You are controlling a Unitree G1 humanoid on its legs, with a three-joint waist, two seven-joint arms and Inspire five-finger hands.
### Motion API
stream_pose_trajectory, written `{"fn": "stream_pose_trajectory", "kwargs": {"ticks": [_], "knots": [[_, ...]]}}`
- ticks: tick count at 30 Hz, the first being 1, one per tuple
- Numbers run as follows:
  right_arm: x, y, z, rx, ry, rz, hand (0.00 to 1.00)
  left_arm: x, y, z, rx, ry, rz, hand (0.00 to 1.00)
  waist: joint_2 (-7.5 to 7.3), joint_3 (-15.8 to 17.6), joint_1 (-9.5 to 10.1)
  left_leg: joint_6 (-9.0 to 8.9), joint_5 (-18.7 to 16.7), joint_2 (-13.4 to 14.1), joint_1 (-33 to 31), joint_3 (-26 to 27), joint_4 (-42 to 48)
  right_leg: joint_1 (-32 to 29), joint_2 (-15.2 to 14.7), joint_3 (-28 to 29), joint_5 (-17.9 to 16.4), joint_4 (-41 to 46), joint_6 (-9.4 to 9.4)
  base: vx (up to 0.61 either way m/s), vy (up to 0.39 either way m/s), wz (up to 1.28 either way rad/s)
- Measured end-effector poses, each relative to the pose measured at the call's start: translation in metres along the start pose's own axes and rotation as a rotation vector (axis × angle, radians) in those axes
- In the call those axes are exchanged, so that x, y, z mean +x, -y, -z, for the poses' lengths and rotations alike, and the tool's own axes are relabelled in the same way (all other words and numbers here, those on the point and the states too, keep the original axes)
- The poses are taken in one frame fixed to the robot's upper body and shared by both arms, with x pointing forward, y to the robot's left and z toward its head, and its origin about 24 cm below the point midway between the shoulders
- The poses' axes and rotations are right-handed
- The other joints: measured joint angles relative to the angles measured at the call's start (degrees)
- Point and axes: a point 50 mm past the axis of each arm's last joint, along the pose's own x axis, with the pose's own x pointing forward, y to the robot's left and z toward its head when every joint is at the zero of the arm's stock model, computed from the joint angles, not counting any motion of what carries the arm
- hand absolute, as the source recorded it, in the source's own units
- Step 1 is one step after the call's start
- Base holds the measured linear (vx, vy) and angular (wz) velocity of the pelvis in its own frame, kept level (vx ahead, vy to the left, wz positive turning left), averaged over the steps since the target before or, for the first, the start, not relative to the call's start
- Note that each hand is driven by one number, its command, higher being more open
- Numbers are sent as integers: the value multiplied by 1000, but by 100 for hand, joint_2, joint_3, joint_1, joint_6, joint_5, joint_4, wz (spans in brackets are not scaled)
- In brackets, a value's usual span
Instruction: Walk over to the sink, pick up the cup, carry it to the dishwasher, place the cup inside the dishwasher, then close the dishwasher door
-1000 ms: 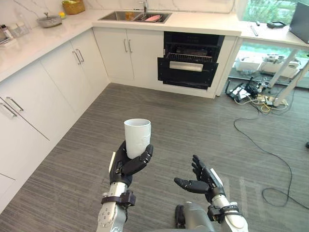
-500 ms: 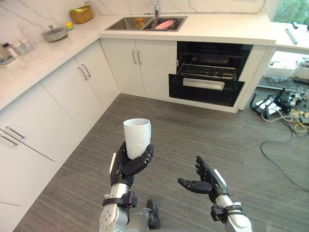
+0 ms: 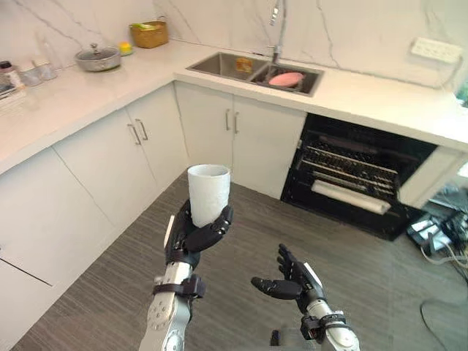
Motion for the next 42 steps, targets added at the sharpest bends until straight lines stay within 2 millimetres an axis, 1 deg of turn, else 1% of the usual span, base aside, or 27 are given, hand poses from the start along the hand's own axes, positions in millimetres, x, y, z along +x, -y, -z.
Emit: {"fn": "stream_pose_trajectory", "kwargs": {"ticks": [1, 3, 4, 5, 6, 7, 9, 10, 12, 14, 17, 18, 19, 20, 23, 26, 28, 29, 31, 32, 33, 34, 35, 36, 37, 40, 42], "knots": [[-1, -2, 0, 9, 5, -1, 100, 0, 2, 1, -1, -4, 8, 0, -51, 0, -36, -47, -85, 8, 117, 8, -29, -13, -9, 26, 238, -326, -19, 555, -171, 94], [-3, -5, 0, 19, 10, -5, 100, -5, 5, 5, -2, -27, 35, 0, -190, -80, -87, -105, -456, 27, 491, -30, -134, -60, -20, 104, 1174, -503, -436, 459, -200, 55], [-4, -3, 1, 8, 2, -8, 100, -10, 8, 11, -13, -53, 32, 0, -80, -167, -58, -266, -564, 180, 711, -33, -214, -62, 95, 62, 1218, -178, -641, 570, -262, 13], [-3, -1, -2, 1, 10, -10, 100, -14, 11, 14, -20, -66, 31, 0, 49, -219, -31, -336, -590, 397, 697, 62, 168, -27, 199, -55, 854, 67, -757, 666, -349, 18], [1, 0, -9, -8, 34, -15, 100, -14, 16, 15, -36, -68, 38, 0, 106, -175, -67, -479, -507, 661, 244, 201, 1405, 108, 269, -158, 584, 188, -801, 539, -287, 17], [1, 0, -10, -10, 39, -15, 100, -13, 18, 15, -42, -67, 41, 0, 136, -156, -68, -531, -461, 732, 126, 233, 1685, 154, 304, -180, 536, 188, -812, 496, -304, 10], [2, -2, -22, -31, 74, -36, 100, -12, 28, 17, -86, -60, 43, 0, 272, -73, -14, -554, 671, 1502, -793, 500, 4082, 649, 637, -210, 181, 93, -979, 483, -249, -19], [2, -3, -23, -37, 79, -38, 100, -12, 29, 18, -89, -62, 46, 0, 279, -64, -13, -562, 702, 1676, -964, 518, 4479, 817, 723, -209, 112, 17, -1005, 460, -188, -26], [3, -1, -26, -41, 87, -20, 100, -13, 37, 20, -95, -77, 81, 0, 216, -115, -13, -504, 325, 1960, -1484, 720, 4672, 1452, 847, -147, -56, -484, -1169, 438, -137, -19], [6, 1, -29, -57, 95, -11, 100, -13, 41, 20, -92, -75, 103, 0, 217, -156, 43, -433, 0, 1867, -1754, 820, 4045, 1701, 821, -10, -50, -804, -1167, 404, -69, -31], [18, 1, -32, -79, 85, -7, 100, -10, 42, 20, -72, -76, 128, 0, 168, -221, 270, -428, -36, 1209, -2032, 404, 1728, 1951, 594, 452, 30, -1171, -940, 415, 62, -61], [21, 1, -32, -83, 79, -7, 100, -9, 41, 20, -65, -78, 132, 0, 164, -218, 273, -448, 103, 1041, -2070, 275, 1291, 1951, 539, 534, 23, -1183, -901, 463, 175, -59], [26, 3, -31, -94, 66, -6, 100, -8, 40, 22, -54, -86, 138, 0, 222, -251, 269, -443, 858, 835, -2071, 26, 349, 1926, 488, 668, -61, -1152, -740, 361, 196, -60], [26, 6, -28, -103, 50, 2, 100, -9, 40, 23, -52, -94, 143, 0, 363, -334, 275, -474, 1668, 864, -2053, -10, 63, 1920, 562, 811, -202, -1135, -568, 336, 192, -51], [22, 0, -14, -58, 5, 16, 100, -11, 36, 26, -16, -125, 159, 0, 62, -420, 184, -391, 1644, 532, -1765, 214, -361, 1907, 202, 967, -292, -1082, -451, 268, 153, -25], [21, 1, -13, -55, 1, 20, 100, -9, 38, 27, -4, -144, 184, 0, -10, -387, 55, -258, 1614, 294, -1411, 380, -730, 1877, -4, 1121, -259, -769, -371, 192, 148, -17], [19, 1, -11, -54, -5, 21, 100, -8, 42, 27, 8, -146, 216, 0, -17, -379, 34, -196, 1557, 259, -1200, 395, -820, 1653, -20, 1136, -202, -43, -281, 155, 104, -5], [19, 0, -11, -55, -5, 19, 100, -6, 46, 27, 16, -144, 243, 0, -60, -346, 26, -156, 1517, 221, -993, 396, -879, 1402, -45, 1149, -41, 693, -118, 120, 73, 2], [20, -1, -11, -58, -5, 12, 100, -7, 49, 28, 18, -147, 260, 0, -46, -333, 6, -113, 1475, 260, -800, 390, -922, 1276, -50, 1153, 122, 1155, -147, 97, 46, 0], [21, -4, -12, -54, 1, -4, 100, -7, 50, 27, 19, -143, 271, 0, -43, -331, -3, -119, 1440, 314, -746, 396, -923, 1232, -16, 1100, -130, 1178, -218, 62, 4, -2], [24, -8, -15, -48, 13, -23, 100, -4, 52, 25, 20, -133, 279, 0, -40, -314, 2, -135, 1417, 370, -743, 380, -923, 1176, 51, 1059, -409, 936, -209, 39, -5, 0], [25, -10, -16, -48, 16, -34, 100, -3, 52, 24, 21, -128, 286, 0, -45, -311, -1, -155, 1403, 410, -746, 369, -911, 1189, 113, 1064, -451, 661, -213, 1, -34, 1], [26, -14, -17, -52, 19, -54, 100, -1, 54, 23, 23, -120, 300, 0, -58, -315, -1, -214, 1357, 447, -794, 360, -838, 1259, 204, 1107, -386, 59, -204, -14, -63, 5], [28, -19, -19, -51, 30, -73, 100, 2, 56, 19, 32, -100, 321, 0, -238, -291, -7, -257, 1254, 354, -875, 327, -663, 1390, 180, 1149, 96, -720, -339, -12, -147, 14], [30, -18, -20, -58, 32, -77, 100, 6, 59, 20, 34, -95, 337, 0, -271, -228, -34, -278, 1169, 340, -905, 230, -536, 1487, 116, 1092, 0, -851, -275, -1, -153, 30], [28, -10, -19, -77, 19, -60, 100, 3, 69, 24, 30, -112, 396, 0, -62, -304, 0, -410, 1206, 590, -916, 135, -631, 1722, 365, 948, 217, -1395, -420, 40, -126, 13], [29, -8, -22, -78, 29, -49, 100, 3, 70, 24, 38, -112, 412, 0, -8, -345, 2, -460, 1295, 627, -886, 143, -773, 1729, 442, 947, 291, -1522, -464, 72, -99, -4]]}}
